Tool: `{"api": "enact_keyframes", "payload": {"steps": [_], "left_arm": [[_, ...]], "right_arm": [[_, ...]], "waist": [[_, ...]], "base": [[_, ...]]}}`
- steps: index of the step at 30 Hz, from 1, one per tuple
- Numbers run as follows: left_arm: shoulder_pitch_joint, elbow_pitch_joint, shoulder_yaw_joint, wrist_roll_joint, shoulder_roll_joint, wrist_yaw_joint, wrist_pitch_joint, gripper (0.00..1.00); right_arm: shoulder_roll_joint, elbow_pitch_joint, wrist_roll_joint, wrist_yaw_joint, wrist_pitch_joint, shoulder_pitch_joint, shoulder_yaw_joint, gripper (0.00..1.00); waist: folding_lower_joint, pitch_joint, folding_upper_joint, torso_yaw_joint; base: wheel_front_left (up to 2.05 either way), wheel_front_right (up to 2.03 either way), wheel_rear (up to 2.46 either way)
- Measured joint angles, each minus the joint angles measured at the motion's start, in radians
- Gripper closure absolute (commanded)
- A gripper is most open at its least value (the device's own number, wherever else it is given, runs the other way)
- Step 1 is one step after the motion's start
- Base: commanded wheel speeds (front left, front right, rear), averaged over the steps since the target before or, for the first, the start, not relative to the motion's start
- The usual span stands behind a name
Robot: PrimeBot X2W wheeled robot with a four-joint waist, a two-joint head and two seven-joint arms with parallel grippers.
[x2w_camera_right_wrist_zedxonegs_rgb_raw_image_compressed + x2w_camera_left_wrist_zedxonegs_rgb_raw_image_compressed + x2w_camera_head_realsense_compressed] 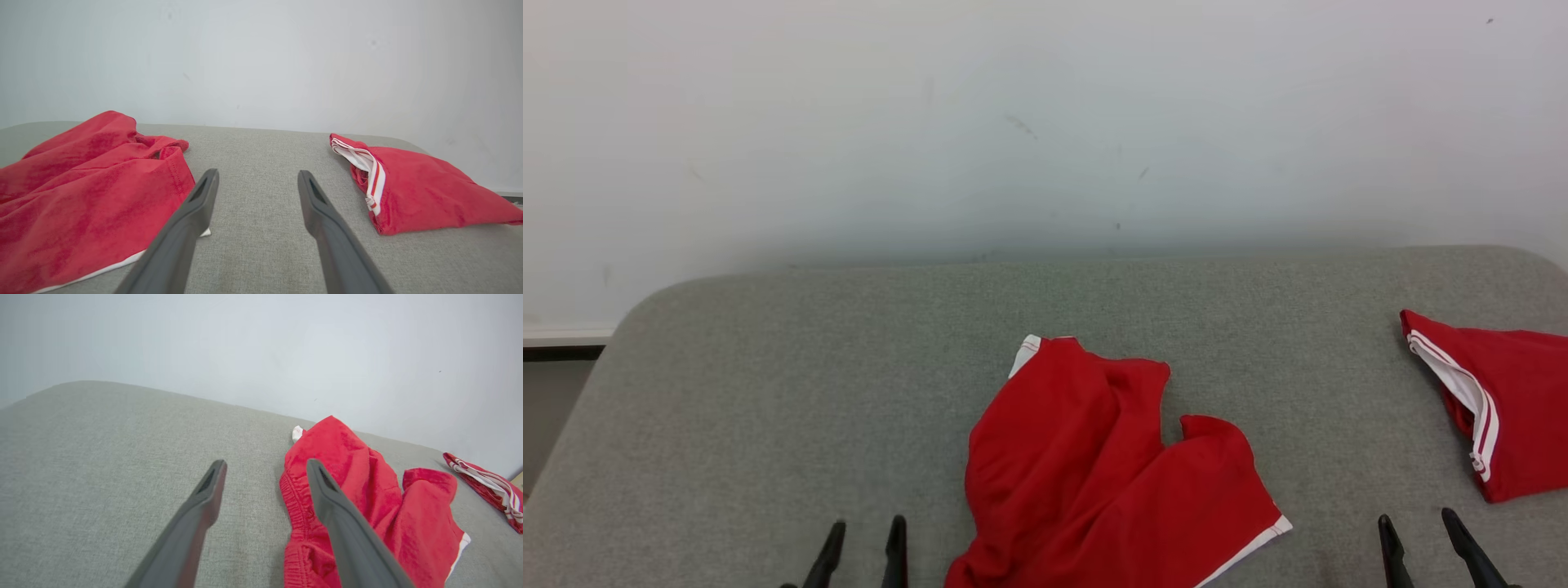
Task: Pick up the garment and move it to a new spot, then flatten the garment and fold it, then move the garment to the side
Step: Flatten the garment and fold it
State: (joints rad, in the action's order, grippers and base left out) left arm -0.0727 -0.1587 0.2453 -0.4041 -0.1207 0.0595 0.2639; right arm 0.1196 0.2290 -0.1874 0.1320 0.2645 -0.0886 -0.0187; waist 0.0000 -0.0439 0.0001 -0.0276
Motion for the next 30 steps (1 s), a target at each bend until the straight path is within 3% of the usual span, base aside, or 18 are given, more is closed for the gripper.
{"api": "enact_keyframes", "payload": {"steps": [5, 12, 30], "left_arm": [[-0.062, 0.095, -0.081, 0.141, 0.035, -0.024, 0.000, 0.00], [-0.122, 0.123, -0.155, 0.228, 0.063, -0.063, 0.000, 0.00], [-0.151, 0.114, -0.149, 0.221, 0.071, -0.095, 0.000, 0.00]], "right_arm": [[-0.009, -0.038, 0.006, 0.000, 0.000, 0.001, 0.011, 0.00], [-0.024, -0.048, 0.023, 0.000, 0.000, -0.001, -0.010, 0.00], [-0.045, 0.001, 0.019, 0.000, 0.000, -0.002, -0.033, 0.00]], "waist": [[0.0000, -0.010, 0.0000, 0.001], [0.0000, -0.023, 0.0000, -0.005], [0.0000, -0.021, 0.0000, 0.002]], "base": [[0.00, 0.00, 0.00], [0.00, 0.00, 0.00], [0.00, 0.00, 0.00]]}}
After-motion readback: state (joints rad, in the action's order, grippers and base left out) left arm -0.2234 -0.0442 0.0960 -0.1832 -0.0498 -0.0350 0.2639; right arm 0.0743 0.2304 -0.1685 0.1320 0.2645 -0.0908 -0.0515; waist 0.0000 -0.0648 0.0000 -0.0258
